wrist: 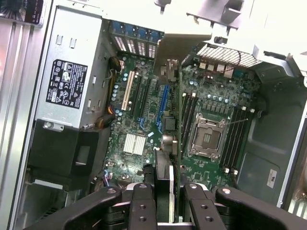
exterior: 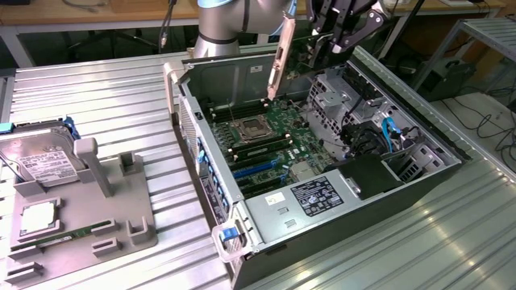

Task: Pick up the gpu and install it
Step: 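Insert the gpu into the slot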

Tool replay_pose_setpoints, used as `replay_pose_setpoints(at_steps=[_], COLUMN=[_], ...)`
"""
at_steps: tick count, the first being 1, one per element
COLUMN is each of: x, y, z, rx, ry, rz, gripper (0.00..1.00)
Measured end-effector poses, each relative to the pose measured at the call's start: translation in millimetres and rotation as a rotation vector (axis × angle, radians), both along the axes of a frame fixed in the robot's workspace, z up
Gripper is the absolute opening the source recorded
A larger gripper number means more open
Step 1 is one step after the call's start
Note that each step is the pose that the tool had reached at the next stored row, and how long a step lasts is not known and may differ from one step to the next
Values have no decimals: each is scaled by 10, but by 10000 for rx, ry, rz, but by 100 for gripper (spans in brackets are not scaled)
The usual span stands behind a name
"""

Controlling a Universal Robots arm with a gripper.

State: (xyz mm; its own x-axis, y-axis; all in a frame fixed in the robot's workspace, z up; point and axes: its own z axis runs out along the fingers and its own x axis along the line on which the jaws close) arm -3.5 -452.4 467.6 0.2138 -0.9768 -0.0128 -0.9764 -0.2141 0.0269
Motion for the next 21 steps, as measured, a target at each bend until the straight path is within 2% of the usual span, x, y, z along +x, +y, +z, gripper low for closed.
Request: replay_pose_setpoints(at_steps=[5, 6, 9, 21], x=[-1, -1, -1, -24], y=[2, 2, 11, 11], z=[-59, -132, -251, -453], rx=[-1, -24, -31, -19], ry=[-22, -63, -63, -84], rz=[-221, -236, -321, -324], gripper=[28, 28, 28, 28])
